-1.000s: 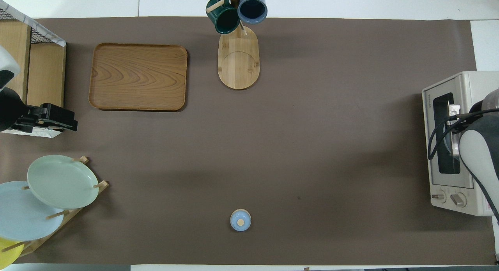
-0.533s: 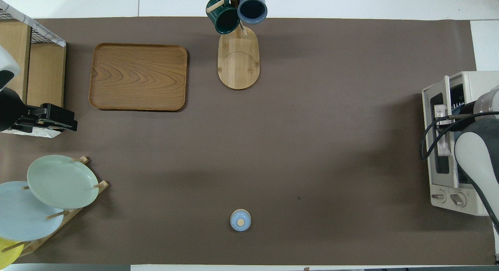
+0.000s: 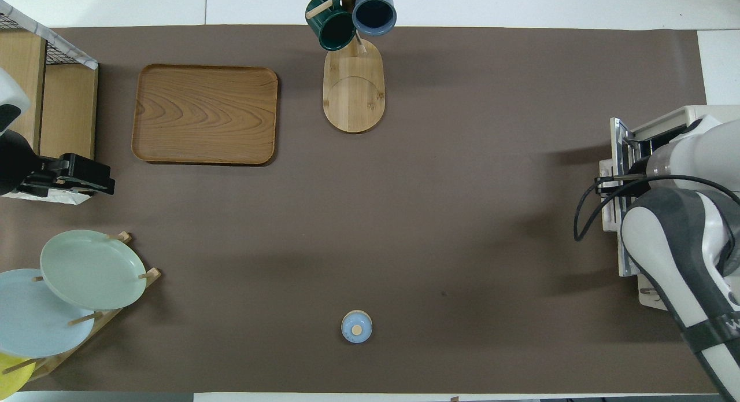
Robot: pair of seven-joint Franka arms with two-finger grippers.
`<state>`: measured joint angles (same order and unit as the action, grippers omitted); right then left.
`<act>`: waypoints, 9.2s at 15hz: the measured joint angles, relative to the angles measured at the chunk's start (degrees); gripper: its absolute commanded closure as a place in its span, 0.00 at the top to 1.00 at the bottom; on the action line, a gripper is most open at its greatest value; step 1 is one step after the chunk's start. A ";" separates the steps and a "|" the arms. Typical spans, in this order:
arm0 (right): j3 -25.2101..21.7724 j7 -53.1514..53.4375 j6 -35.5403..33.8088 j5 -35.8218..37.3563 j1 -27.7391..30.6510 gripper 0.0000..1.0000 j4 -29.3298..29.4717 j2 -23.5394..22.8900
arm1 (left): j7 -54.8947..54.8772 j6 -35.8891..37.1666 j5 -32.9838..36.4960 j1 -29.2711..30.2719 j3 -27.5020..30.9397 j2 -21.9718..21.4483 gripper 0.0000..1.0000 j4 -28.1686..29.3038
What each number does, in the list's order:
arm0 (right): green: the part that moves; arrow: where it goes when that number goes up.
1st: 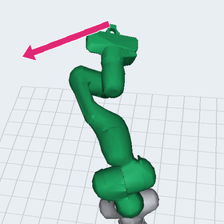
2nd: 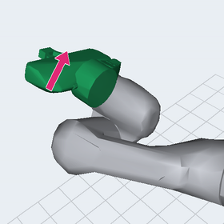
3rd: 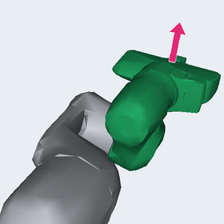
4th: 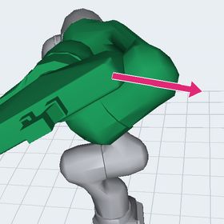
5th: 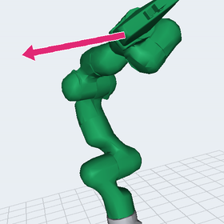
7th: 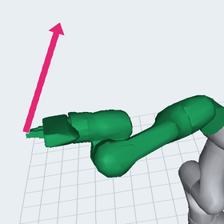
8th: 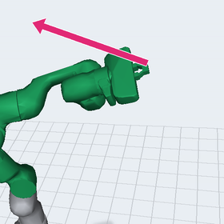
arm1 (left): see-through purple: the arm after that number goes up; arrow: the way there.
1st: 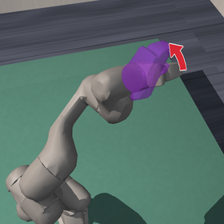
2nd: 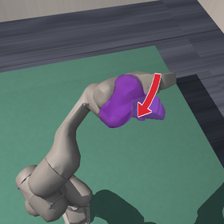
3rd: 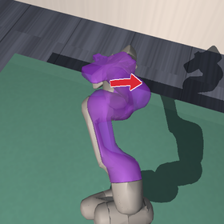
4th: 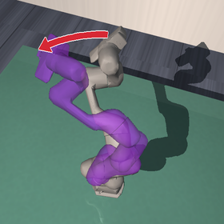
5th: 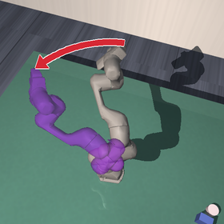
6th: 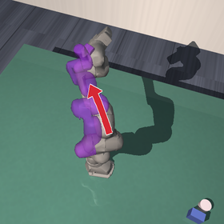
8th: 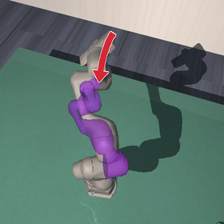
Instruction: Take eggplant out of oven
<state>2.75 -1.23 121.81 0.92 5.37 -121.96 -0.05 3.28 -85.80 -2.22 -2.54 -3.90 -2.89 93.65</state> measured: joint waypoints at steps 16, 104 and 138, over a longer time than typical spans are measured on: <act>0.11 6.82 17.03 0.42 -3.53 0.00 -1.11 -11.73 | 0.00 0.02 0.00 -0.02 -0.04 0.00 1.00 0.00; -0.37 33.85 -4.81 24.37 -13.28 0.00 0.41 -13.33 | 26.98 -51.93 -1.77 -33.20 -1.24 25.51 1.00 12.53; 0.37 4.21 -27.83 1.45 -2.81 1.00 25.58 -0.59 | 11.35 -35.10 -1.75 -11.96 0.53 24.73 0.00 0.63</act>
<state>3.12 2.98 93.98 2.37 2.56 -96.38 -0.64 14.62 -120.90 -3.96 -14.50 -3.37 21.84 94.28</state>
